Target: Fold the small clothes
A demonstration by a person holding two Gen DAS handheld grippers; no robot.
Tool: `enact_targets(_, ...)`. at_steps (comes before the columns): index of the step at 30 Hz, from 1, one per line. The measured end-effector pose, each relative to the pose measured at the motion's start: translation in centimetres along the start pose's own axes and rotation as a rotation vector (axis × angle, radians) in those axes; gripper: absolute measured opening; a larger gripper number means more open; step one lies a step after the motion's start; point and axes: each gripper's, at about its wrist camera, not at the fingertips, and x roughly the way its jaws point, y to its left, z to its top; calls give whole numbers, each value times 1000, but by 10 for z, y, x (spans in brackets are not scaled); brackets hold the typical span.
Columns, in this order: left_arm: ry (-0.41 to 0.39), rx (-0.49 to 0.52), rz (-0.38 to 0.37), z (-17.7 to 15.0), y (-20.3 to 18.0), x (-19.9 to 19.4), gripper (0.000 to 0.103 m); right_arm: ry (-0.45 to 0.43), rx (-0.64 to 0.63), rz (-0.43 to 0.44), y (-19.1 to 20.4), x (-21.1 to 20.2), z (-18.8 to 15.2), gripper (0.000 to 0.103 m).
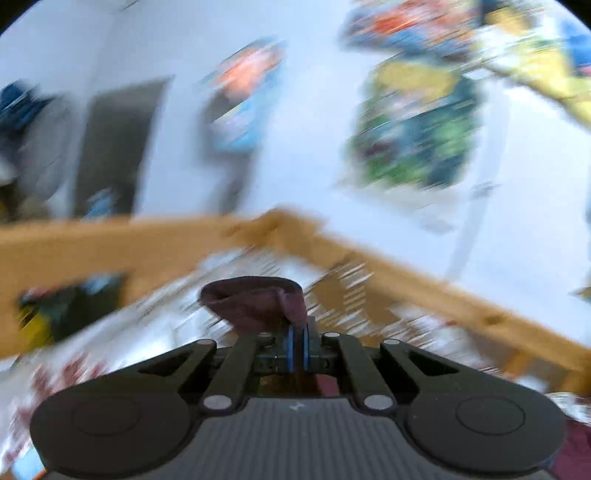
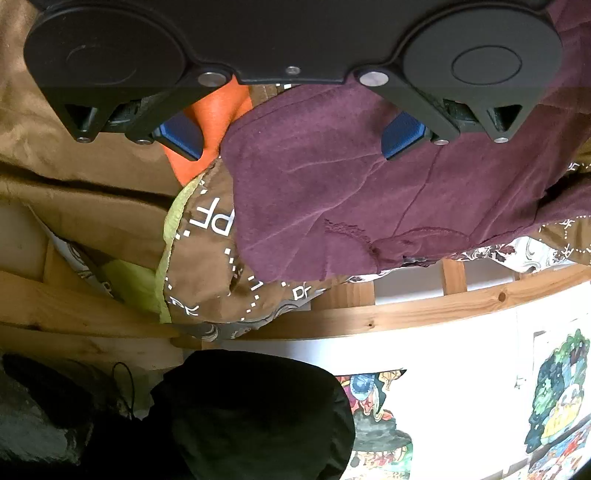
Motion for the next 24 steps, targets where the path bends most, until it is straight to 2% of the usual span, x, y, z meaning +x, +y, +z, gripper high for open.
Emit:
enact_targets(2, -55, 57, -117, 9, -21, -9, 4, 0, 1, 2, 0, 0, 0, 102)
enact_targets(5, -93, 113, -297, 21, -54, -16, 4, -3, 3, 5, 0, -1, 1, 102)
enact_targets(9, -113, 194, -530, 23, -102, -27, 4, -12, 15, 7, -2, -2, 2, 102)
enact_targets(11, -94, 232, -646, 17, -131, -32, 4, -15, 22, 7, -3, -3, 3, 102)
enact_targets(14, -33, 278, -804, -3, -169, -39, 4, -20, 30, 10, -4, -4, 4, 102)
enact_targets(18, 98, 325, -984, -43, -211, -47, 4, -26, 40, 15, -7, -4, 4, 102)
enact_targets(21, 198, 372, -1068, -75, -234, -51, 4, -30, 53, 12, -11, -4, 5, 102)
enact_targets(24, 294, 418, -1118, -105, -252, -53, 4, -40, 72, 6, -17, -6, 7, 102)
